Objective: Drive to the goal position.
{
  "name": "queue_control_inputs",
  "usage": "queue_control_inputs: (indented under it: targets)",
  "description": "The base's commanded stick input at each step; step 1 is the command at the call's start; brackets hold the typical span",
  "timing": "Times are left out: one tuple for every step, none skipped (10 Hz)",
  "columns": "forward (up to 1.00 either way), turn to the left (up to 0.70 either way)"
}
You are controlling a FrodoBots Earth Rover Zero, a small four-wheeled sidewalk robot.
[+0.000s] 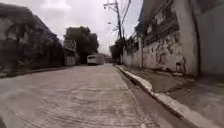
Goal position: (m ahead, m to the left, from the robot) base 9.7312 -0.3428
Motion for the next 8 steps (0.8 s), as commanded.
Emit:
queue_control_inputs:
  targets:
    - [1.0,0.0]
    - [1.0,0.0]
    - [1.0,0.0]
    - [1.0,0.0]
    - [1.0,0.0]
    - [1.0,0.0]
    - [1.0,0.0]
    - [1.0,0.0]
